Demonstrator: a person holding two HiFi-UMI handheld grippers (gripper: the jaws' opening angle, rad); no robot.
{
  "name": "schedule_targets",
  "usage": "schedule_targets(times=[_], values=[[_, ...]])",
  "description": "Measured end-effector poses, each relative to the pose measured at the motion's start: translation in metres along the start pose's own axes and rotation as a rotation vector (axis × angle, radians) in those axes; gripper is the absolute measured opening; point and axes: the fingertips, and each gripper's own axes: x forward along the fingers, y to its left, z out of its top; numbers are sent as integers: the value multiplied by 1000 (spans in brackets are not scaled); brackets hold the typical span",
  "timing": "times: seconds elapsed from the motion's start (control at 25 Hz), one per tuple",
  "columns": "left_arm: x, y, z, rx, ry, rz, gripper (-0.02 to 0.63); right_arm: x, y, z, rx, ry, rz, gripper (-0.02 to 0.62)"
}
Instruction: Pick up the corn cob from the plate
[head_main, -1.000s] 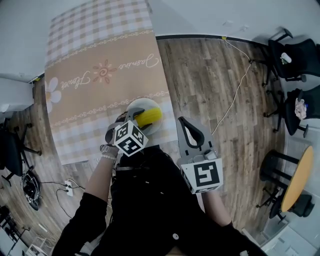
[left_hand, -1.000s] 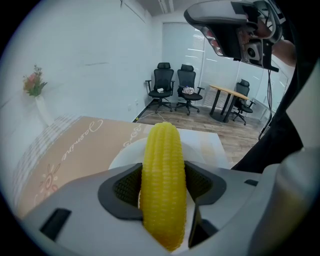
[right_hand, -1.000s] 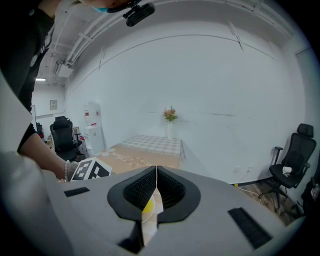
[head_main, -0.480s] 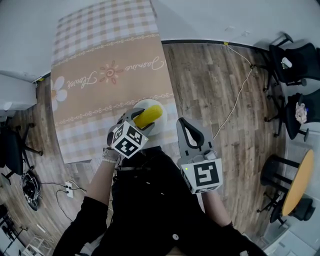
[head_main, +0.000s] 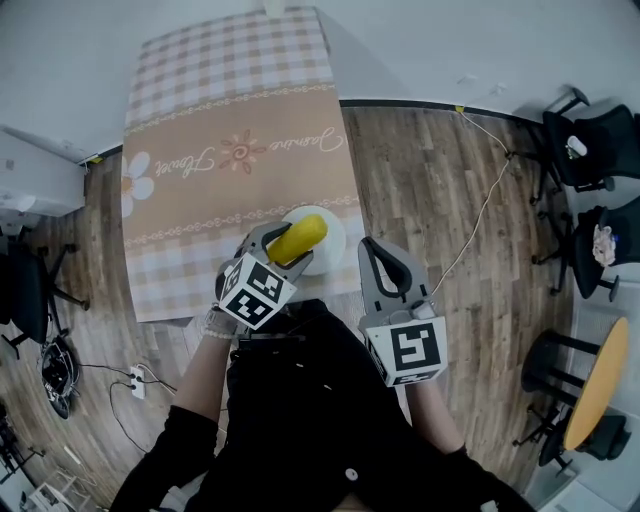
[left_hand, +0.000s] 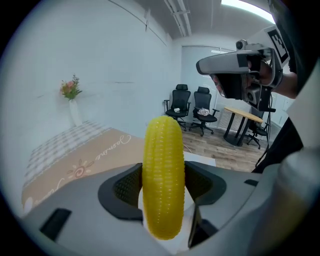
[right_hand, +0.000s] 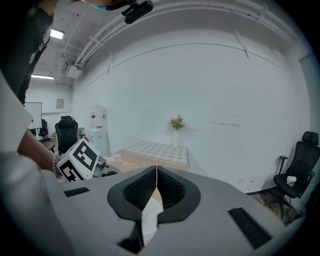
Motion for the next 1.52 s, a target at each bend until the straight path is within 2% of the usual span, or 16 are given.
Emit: schedule_targets(times=[0.32, 0.68, 1.16, 1.52], values=[[-35, 7, 27, -37, -92, 56, 264, -3, 1, 10, -18, -36, -6, 41], [-79, 11, 67, -14, -187, 98, 264, -7, 9, 28, -46, -55, -15, 41], [-139, 23, 95, -79, -289, 158, 264, -11, 11, 53, -53, -117, -37, 41], [-177, 31, 110, -121, -375, 206, 264, -13, 19, 66, -62, -143, -22, 41]])
